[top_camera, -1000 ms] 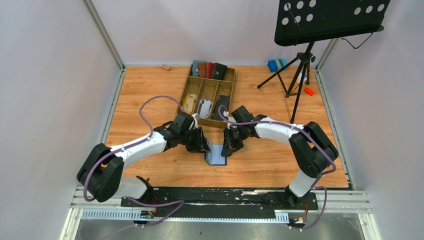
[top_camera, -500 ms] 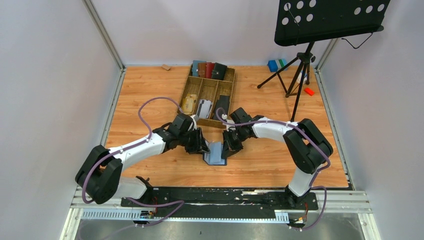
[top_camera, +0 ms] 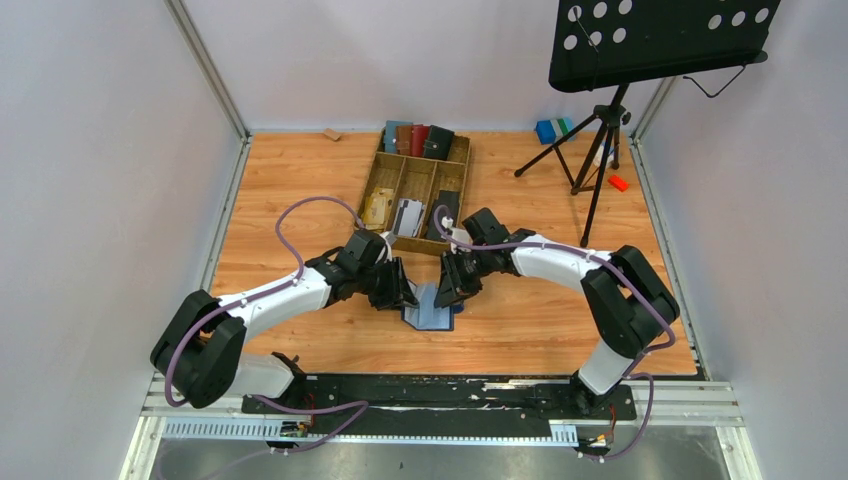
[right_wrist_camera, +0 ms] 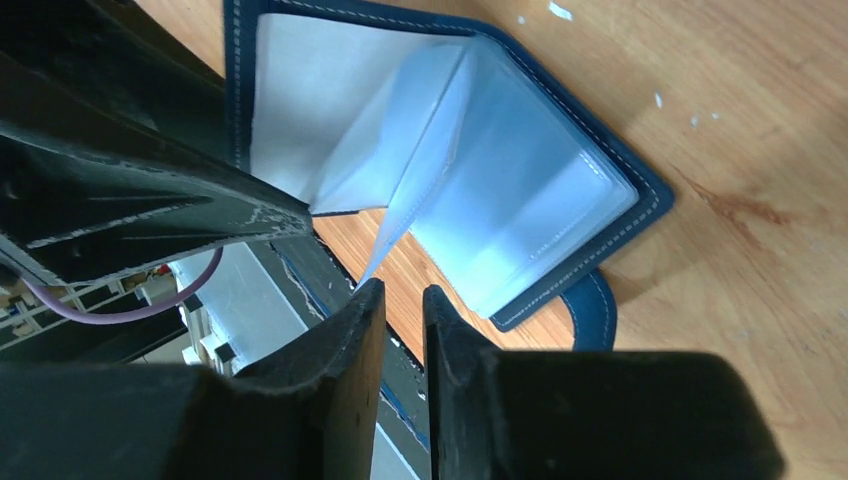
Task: Take the credit cards out of the card holder
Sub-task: Close the card holder at the center of the board.
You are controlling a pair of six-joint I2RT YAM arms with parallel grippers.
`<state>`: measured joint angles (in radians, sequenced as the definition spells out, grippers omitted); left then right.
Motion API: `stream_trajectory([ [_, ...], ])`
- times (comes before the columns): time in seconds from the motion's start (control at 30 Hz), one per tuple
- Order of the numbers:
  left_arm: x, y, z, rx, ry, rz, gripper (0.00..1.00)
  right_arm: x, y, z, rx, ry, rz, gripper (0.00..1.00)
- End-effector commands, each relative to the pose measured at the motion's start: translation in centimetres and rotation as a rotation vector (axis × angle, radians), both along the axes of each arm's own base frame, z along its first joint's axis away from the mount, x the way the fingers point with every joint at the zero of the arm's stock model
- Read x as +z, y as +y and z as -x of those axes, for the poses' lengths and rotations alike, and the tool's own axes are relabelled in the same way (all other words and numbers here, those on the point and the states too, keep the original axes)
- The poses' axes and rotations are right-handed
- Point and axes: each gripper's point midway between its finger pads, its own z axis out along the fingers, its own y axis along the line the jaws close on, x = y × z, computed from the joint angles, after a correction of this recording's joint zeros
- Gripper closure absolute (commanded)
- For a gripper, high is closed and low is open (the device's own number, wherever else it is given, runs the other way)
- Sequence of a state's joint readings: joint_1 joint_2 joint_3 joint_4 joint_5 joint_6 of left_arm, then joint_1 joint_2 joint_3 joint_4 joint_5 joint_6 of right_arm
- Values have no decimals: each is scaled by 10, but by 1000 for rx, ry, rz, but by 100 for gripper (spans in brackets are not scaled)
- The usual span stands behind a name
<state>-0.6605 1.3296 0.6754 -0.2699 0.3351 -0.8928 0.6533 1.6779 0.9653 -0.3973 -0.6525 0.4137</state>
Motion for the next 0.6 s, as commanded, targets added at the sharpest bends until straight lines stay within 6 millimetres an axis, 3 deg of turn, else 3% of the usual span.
stream_trajectory([
  [0.0, 15, -10, -5, -14, -37, 57, 58, 21, 17, -5, 27, -39, -119, 78],
  [0.23, 22, -16, -4, -33, -47, 104, 53, 20, 28, -7, 28, 7, -160, 74],
  [0.57, 4, -17, 0, -46, -9, 98, 52, 14, 27, -7, 23, 21, -140, 71],
])
